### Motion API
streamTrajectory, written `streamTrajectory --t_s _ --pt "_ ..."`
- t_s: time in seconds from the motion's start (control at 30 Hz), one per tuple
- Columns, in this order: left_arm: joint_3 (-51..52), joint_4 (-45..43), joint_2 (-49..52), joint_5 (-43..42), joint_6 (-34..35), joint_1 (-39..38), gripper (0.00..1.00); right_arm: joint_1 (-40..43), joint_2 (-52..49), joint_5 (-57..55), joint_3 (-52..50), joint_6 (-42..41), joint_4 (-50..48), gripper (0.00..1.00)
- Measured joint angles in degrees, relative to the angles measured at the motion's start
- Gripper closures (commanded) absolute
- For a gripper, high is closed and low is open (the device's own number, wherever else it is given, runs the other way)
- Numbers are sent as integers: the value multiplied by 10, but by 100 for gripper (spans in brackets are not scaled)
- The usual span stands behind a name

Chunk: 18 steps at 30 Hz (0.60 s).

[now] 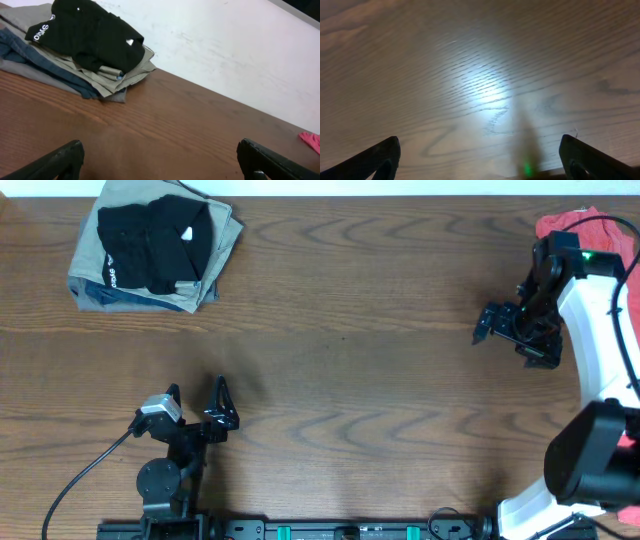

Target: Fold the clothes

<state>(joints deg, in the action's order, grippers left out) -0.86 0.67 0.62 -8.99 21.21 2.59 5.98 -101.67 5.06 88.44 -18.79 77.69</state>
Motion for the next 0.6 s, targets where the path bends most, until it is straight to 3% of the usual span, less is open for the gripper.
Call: streamTrajectory --t_s 0.47,0.6 --pt "-1 2 0 0 0 0 2 -189 266 3 0 0 -2 1" --pt "-1 2 0 0 0 0 2 -210 322 5 0 0 -2 1"
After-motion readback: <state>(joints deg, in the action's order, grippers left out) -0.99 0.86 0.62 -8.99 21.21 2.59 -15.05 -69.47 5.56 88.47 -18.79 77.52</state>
